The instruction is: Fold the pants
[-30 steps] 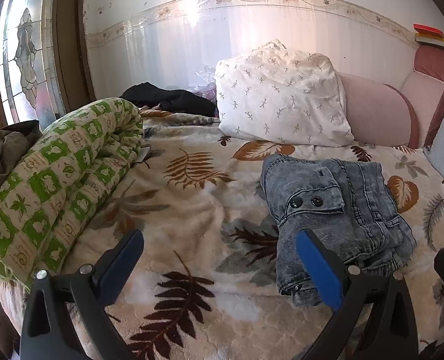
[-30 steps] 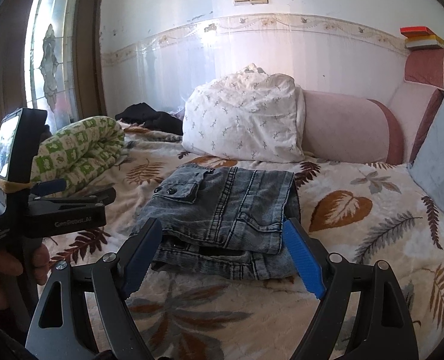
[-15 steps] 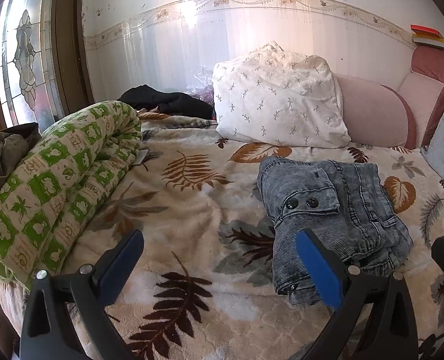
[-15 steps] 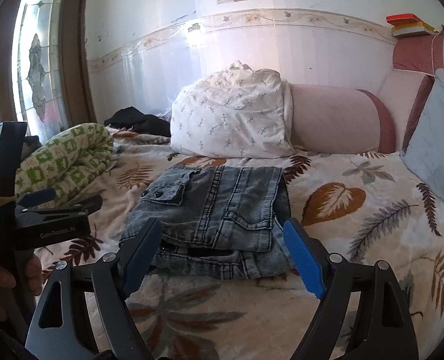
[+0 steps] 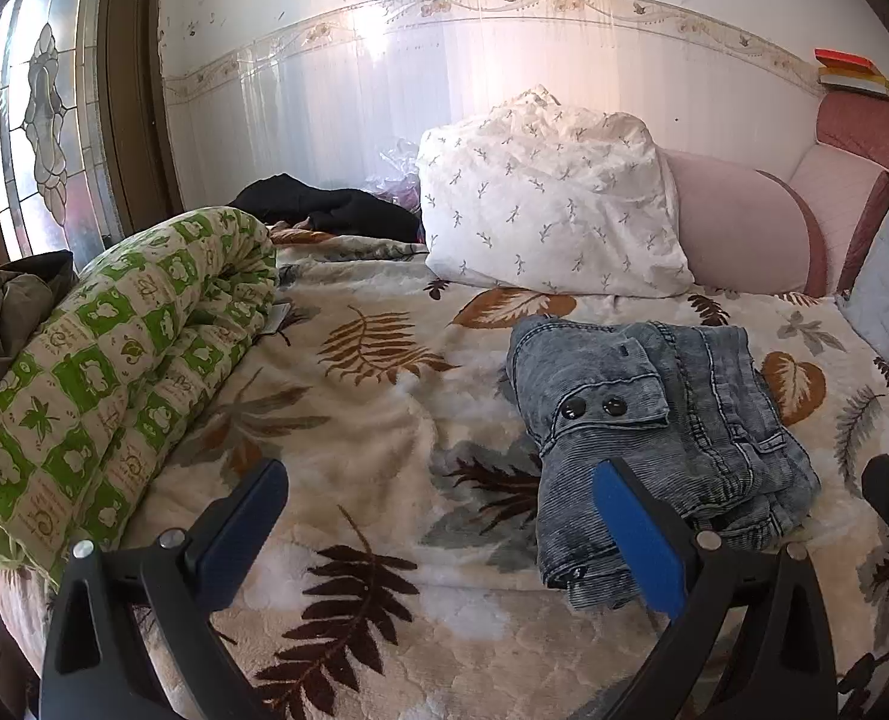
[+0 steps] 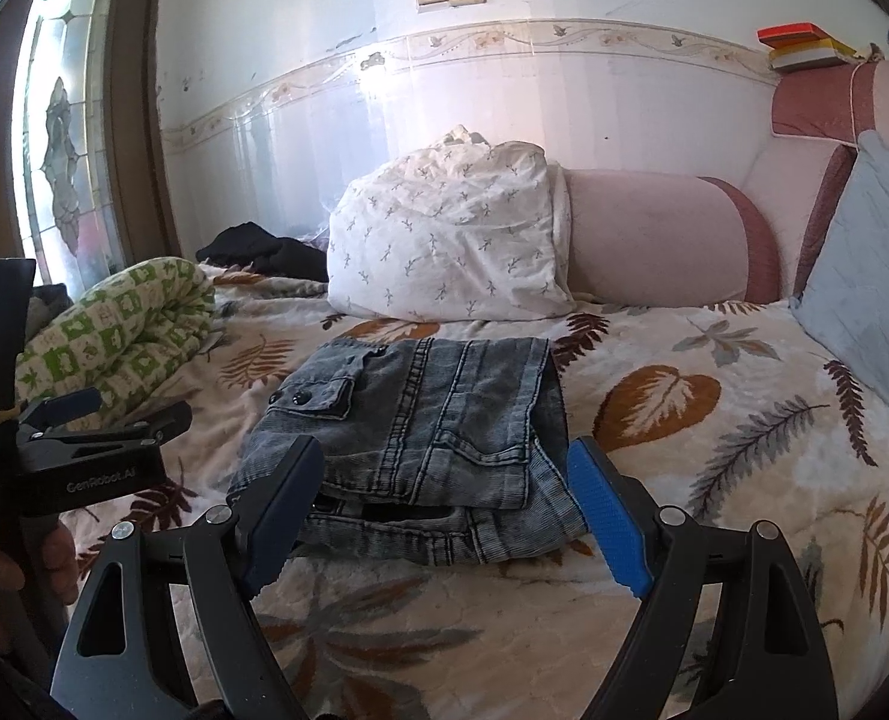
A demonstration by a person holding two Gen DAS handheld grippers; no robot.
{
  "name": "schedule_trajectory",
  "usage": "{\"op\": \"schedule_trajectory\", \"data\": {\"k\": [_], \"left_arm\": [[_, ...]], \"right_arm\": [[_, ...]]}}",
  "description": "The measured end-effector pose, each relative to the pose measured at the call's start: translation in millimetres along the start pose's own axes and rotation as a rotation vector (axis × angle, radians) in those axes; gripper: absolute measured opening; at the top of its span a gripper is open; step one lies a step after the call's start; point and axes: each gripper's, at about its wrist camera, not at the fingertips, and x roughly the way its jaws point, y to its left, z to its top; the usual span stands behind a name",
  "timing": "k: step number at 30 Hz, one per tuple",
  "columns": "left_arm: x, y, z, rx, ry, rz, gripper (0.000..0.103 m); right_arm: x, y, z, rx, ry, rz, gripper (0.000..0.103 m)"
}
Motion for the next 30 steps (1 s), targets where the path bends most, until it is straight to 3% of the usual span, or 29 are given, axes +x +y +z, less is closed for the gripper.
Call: {"op": "schedule_trajectory", "data": {"k": [30], "left_arm": [[-13.6, -12.8, -0.4, 0.04, -0.037, -0.044, 0.103]], "right_arm": [[0.6, -2.9, 1.0, -0.007, -0.008, -0.007, 0.083]]}}
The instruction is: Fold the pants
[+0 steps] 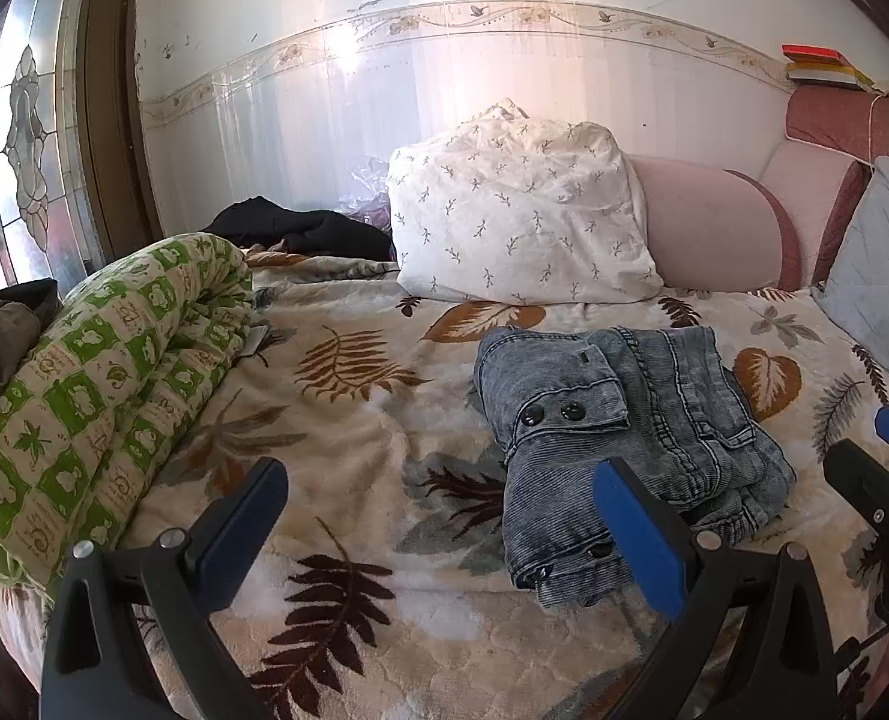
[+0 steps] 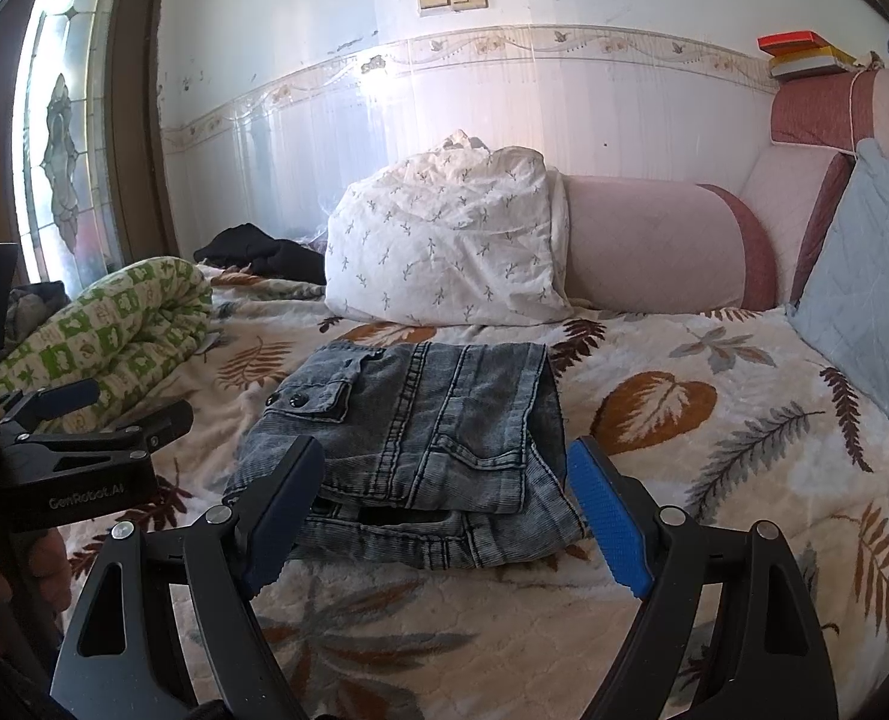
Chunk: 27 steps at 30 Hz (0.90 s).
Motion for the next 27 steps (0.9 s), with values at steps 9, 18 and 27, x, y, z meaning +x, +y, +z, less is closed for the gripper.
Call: {"op": "schedule_trajectory", "data": {"k": [9, 18, 27], "left_arm": [[-1.3, -2.3, 0.4, 0.012, -0.009, -0.005, 0.103], [-1.2, -1.6, 0.2, 0.011, -0.008, -0.01, 0.103], [-1.8, -1.5, -0.3, 0.016, -0.009, -0.021, 0.103]], "right_arm": [[0.1, 0.1, 0.0, -0.001, 0.0, -0.002, 0.083], [0.8, 0.0, 0.0, -0.001, 0.003, 0.0, 0.083], [1.5, 0.7, -0.5, -0.002, 0.004, -0.001, 0.083]]}}
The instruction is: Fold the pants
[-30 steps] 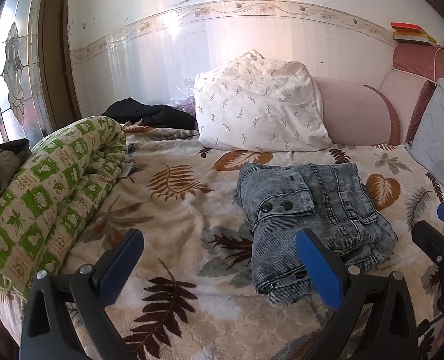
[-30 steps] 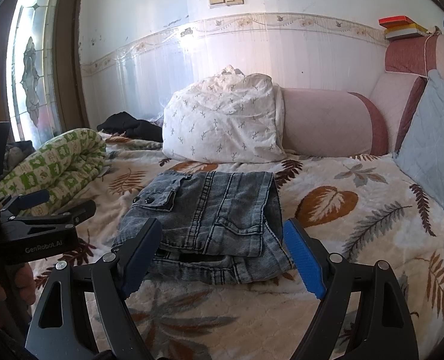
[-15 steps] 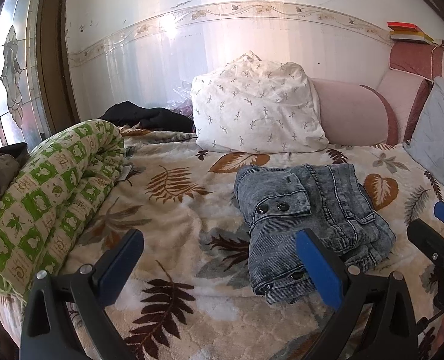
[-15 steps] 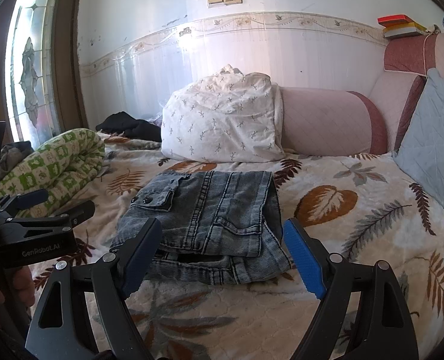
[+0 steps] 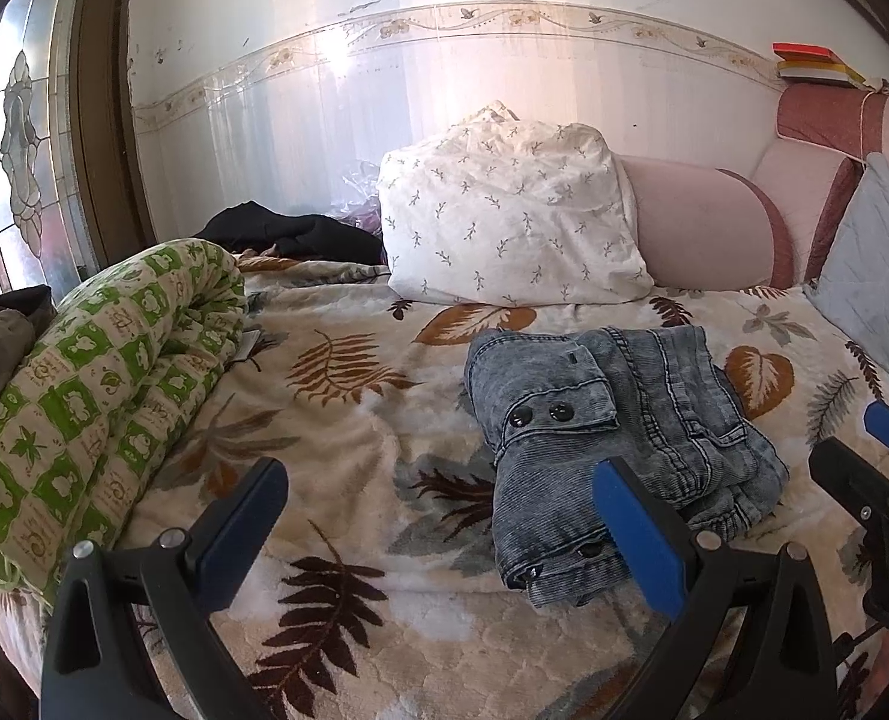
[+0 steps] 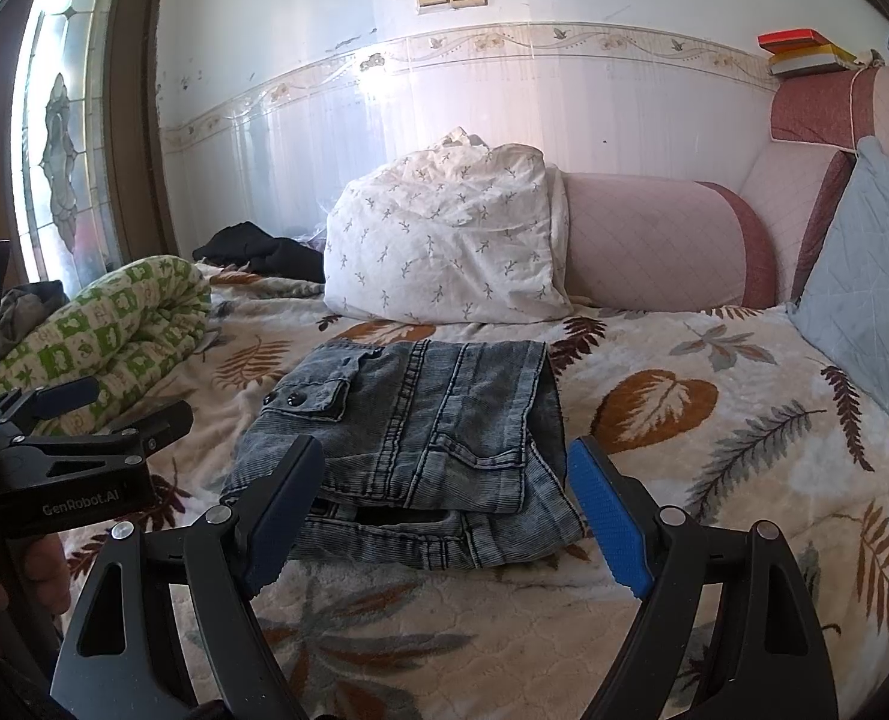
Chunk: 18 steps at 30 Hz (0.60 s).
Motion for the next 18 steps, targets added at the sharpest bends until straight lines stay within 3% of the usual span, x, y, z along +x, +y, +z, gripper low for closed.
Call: {"op": "schedule_trajectory", "data": {"k": [18], "left_arm": [[-5.8, 1.7, -3.6, 0.037, -0.001, -0.016, 0.103]], "right_arm": [[3.0, 1.0, -1.1, -0.005, 0.006, 0.0, 0.083]]}}
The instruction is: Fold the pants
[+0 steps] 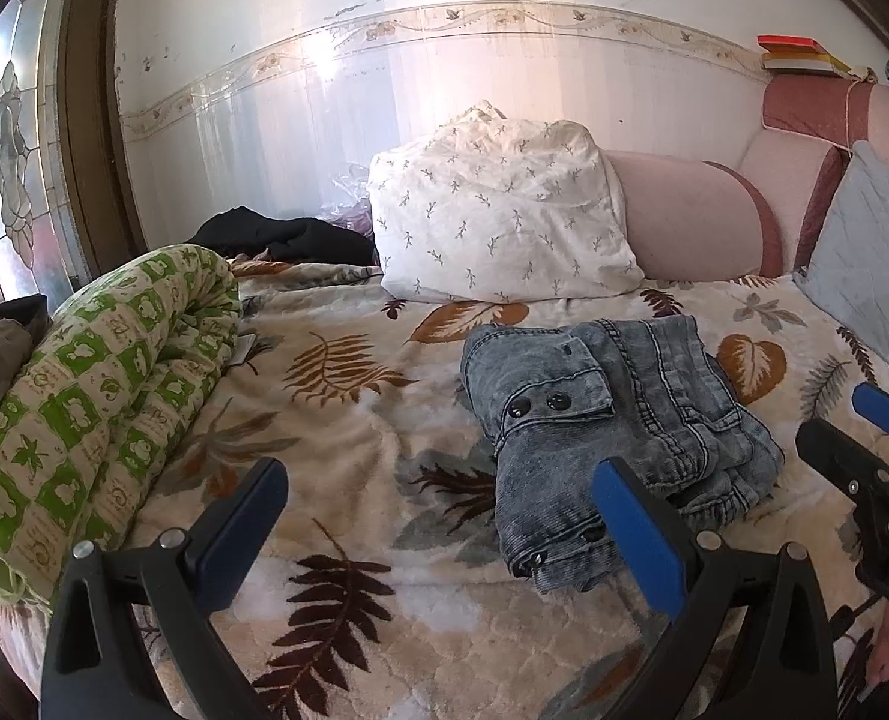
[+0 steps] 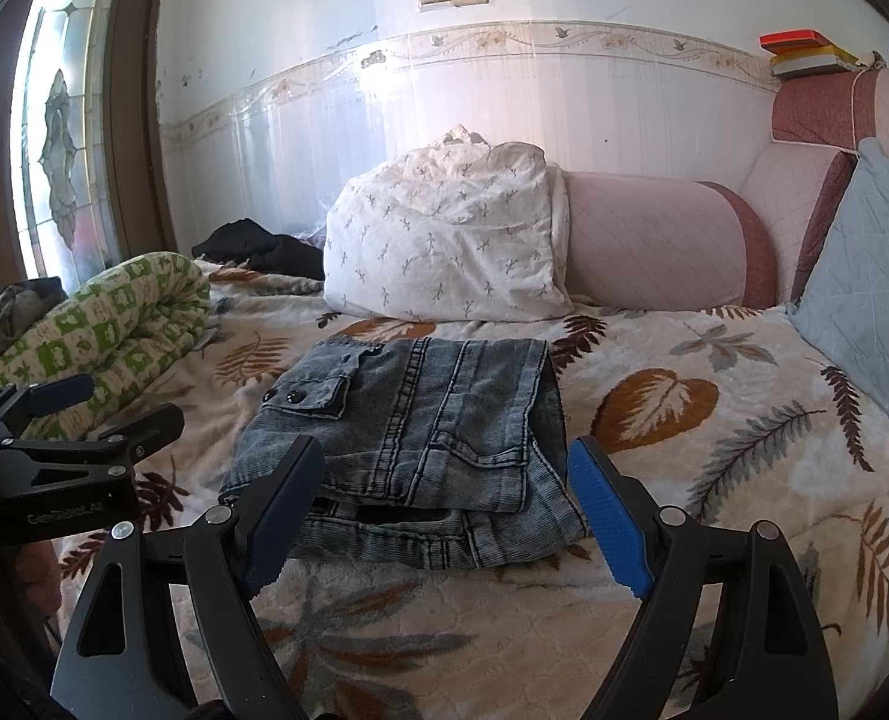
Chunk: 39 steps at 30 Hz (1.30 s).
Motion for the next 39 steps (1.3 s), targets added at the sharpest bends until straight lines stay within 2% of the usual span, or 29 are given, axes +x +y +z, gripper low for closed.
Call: {"op": "schedule_trajectory", "data": {"k": [7, 15, 23, 34, 39], "left_arm": [[-5.2, 10.8, -10.7, 0.061, 0.007, 0.014, 0.103], [-9.3, 34.1, -27.1, 0.056, 0.046, 0.034, 0.103], [0.3, 52.3, -36.4, -0.028, 0.128, -0.006, 0.103], [3.3, 53.5, -44.1, -0.015, 0.158, 0.017, 0.103], [7.8, 53.8, -46.4, -0.043, 0.19, 0.007, 0.103]], "right_arm": [[0.7, 4.9, -0.1, -0.007, -0.002, 0.013, 0.083], [-1.1, 15.6, -2.0, -0.025, -0.003, 0.024, 0.083], [-3.6, 25.6, -1.2, -0.01, -0.009, 0.028, 0.083], [-9.8, 36.7, -1.7, -0.024, -0.018, 0.04, 0.083], [-13.5, 45.9, -3.4, -0.039, -0.016, 0.042, 0.083]]}}
